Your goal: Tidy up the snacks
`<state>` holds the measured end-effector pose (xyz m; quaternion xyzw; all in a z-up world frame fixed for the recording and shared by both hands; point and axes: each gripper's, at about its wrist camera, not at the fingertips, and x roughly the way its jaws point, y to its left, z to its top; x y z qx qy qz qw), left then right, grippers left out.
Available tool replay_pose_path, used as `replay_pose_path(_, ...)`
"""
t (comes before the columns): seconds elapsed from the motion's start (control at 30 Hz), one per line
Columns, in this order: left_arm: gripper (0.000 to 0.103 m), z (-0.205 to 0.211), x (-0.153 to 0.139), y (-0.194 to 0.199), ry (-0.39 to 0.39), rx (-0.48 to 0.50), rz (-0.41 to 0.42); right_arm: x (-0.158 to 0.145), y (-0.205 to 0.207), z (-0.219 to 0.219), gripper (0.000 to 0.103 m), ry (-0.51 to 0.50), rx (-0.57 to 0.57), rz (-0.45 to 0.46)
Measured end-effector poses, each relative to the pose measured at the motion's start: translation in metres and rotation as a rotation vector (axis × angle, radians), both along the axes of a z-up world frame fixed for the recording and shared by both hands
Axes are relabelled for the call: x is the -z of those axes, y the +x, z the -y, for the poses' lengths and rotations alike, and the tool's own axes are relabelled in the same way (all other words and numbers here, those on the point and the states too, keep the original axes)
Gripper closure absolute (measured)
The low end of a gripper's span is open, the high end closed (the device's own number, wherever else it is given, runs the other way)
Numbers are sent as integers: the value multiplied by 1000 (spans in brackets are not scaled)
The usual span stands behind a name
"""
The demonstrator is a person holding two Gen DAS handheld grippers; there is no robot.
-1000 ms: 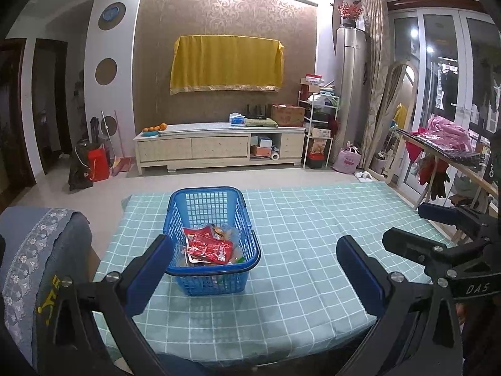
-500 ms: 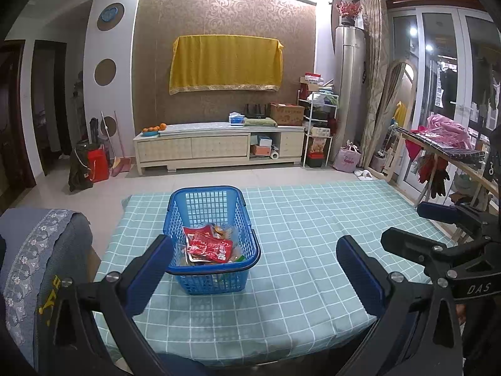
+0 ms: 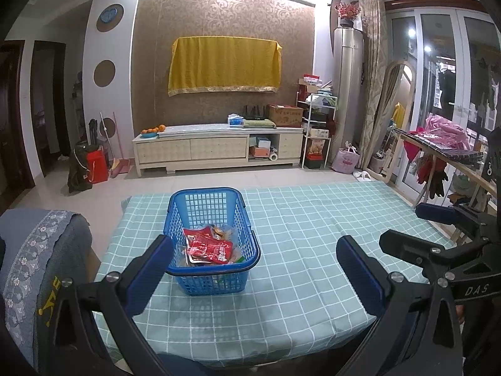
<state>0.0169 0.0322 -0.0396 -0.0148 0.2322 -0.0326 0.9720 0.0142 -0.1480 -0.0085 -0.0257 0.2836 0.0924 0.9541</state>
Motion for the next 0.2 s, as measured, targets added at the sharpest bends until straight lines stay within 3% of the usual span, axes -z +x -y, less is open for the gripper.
replay_pose_path(0.2,0,-1,1,1,-2,3,-2,0,-1,0,0,3,0,-7)
